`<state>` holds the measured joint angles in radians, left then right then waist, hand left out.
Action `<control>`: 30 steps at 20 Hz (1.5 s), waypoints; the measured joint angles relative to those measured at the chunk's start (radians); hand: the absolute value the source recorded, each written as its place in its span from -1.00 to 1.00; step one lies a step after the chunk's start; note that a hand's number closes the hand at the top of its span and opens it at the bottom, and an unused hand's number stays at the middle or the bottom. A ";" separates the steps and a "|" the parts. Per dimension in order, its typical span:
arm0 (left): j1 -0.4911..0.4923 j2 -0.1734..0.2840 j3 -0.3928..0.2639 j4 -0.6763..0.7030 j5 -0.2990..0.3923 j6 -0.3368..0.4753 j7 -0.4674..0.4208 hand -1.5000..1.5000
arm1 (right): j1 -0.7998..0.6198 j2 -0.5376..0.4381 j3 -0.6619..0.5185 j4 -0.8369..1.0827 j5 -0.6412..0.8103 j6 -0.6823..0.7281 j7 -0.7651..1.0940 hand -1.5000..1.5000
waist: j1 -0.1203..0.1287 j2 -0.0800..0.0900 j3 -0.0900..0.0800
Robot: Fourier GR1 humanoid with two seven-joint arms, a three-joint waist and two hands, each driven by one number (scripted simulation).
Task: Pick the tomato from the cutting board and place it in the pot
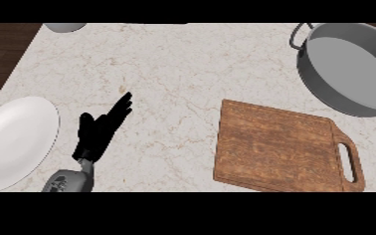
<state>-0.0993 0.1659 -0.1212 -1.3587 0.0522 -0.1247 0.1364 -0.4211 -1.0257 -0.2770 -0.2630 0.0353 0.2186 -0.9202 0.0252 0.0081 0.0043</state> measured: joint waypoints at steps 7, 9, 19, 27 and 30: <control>-0.011 -0.001 0.007 -0.012 -0.002 -0.006 0.027 0.00 | -0.169 -0.030 0.069 -0.016 0.095 -0.013 0.116 1.00 | 0.007 0.000 -0.002; -0.013 -0.016 -0.005 -0.015 -0.012 0.002 0.032 0.00 | -0.216 -0.020 0.097 -0.020 0.131 -0.026 0.156 1.00 | 0.010 0.001 -0.002; -0.007 -0.014 -0.002 -0.019 -0.021 -0.011 0.020 0.00 | -0.416 0.083 0.249 -0.016 0.328 -0.125 0.330 1.00 | 0.021 0.004 -0.003; -0.027 -0.012 0.007 0.003 -0.023 -0.021 0.008 0.00 | -0.489 0.152 0.420 0.026 0.555 -0.300 0.496 1.00 | 0.036 0.013 -0.003; -0.035 -0.028 -0.004 0.006 -0.032 -0.012 0.013 0.00 | -0.529 0.188 0.471 0.075 0.613 -0.240 0.581 1.00 | 0.043 0.014 -0.003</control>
<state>-0.1345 0.1377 -0.1250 -1.3529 0.0202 -0.1366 0.1489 -0.9500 -0.8373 0.1940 -0.1883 0.6484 -0.0210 -0.3390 0.0681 0.0225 0.0015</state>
